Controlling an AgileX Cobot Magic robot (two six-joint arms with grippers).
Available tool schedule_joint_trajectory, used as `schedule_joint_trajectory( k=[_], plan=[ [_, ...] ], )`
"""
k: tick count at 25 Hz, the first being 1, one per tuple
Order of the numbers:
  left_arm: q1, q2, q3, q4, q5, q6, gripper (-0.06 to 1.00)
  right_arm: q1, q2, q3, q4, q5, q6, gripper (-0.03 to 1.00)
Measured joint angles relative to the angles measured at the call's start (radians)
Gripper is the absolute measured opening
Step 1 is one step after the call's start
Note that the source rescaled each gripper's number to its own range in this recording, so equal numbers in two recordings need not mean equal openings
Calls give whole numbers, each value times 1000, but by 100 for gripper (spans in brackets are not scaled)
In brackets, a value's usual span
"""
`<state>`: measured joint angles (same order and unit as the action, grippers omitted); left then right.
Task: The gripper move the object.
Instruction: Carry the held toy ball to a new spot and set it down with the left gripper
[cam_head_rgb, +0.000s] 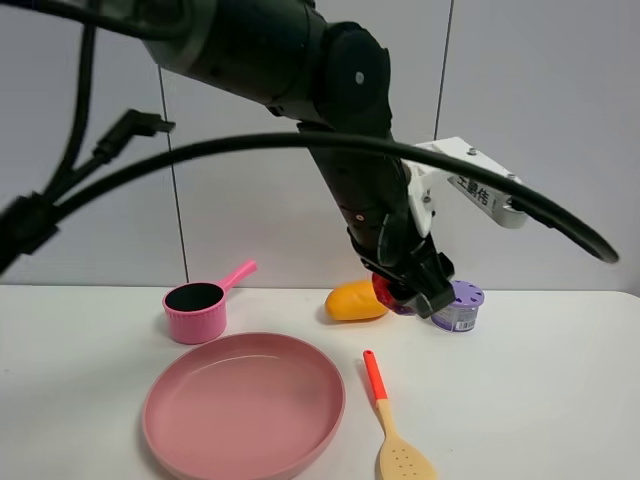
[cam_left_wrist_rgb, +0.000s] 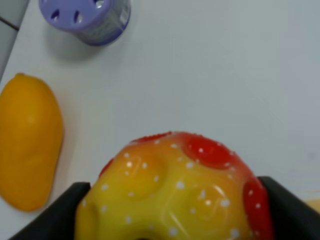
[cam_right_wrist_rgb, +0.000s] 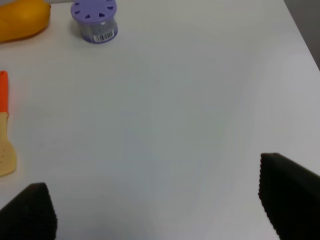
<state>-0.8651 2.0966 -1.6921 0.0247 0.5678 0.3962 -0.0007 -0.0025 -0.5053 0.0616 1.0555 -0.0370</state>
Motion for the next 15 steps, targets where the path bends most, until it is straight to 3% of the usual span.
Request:
schedule_joint_trajectory(
  k=[8,15],
  plan=[
    [-50,168,-181,-120,21,155,2,0,0,0,0,0,0,100],
    [-54,312,-355,-172,21,181,2,0,0,0,0,0,0,100]
  ],
)
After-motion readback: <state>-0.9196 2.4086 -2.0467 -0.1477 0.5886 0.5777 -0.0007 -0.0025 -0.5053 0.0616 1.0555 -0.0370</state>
